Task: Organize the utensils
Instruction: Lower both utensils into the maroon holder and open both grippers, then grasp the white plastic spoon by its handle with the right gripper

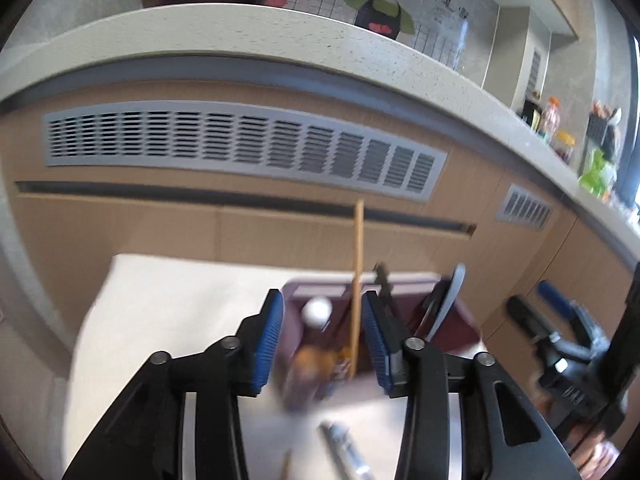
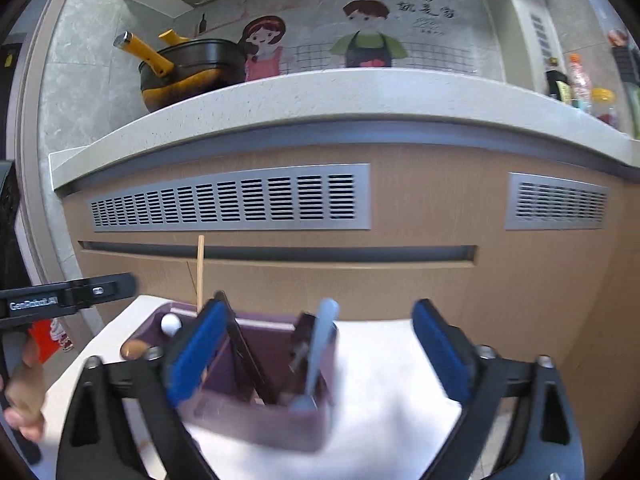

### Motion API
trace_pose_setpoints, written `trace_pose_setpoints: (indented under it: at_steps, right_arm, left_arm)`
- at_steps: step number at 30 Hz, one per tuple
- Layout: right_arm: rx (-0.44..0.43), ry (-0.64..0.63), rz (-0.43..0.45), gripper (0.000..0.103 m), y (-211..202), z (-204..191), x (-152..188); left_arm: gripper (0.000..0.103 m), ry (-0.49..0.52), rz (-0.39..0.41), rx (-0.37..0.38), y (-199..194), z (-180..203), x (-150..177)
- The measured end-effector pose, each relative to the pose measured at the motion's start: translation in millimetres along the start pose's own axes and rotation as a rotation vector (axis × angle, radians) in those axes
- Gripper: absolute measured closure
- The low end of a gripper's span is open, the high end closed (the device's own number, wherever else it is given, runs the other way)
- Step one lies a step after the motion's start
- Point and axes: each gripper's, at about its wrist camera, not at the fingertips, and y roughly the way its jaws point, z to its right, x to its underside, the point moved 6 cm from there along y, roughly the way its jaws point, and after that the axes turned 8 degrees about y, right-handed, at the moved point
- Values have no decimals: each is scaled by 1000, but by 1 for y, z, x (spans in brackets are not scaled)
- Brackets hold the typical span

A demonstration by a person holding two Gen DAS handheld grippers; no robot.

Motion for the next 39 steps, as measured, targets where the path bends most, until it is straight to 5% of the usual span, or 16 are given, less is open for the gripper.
trace_pose_setpoints:
  at_steps: [6,16,24,31,35,39]
  right_arm:
    - [85,-44,-36,0,-29,1,22]
    - [30,-205,-294,0,-24,-56,96]
    - [-211,-291,-494,4,-27,-125,151]
    - [-465,-338,-694,65,-48,-170,193]
    - [-463,-387,-725,82,-48,-178,209]
    - [-438,-462,-720,89,-53,-178,220]
  left_arm:
    - [57,15,-81,-65,-35,-20,49]
    - [47,-3,-281,-154,-63,-59,132]
    - [44,-29,-341,-169,-72,-79,162]
    - [42,-63,-334,-181,-76,-97,165]
    - [42,-58,-349,-170,-74,-96,166]
    - [42,-48,-362,-162,-69,-91,165]
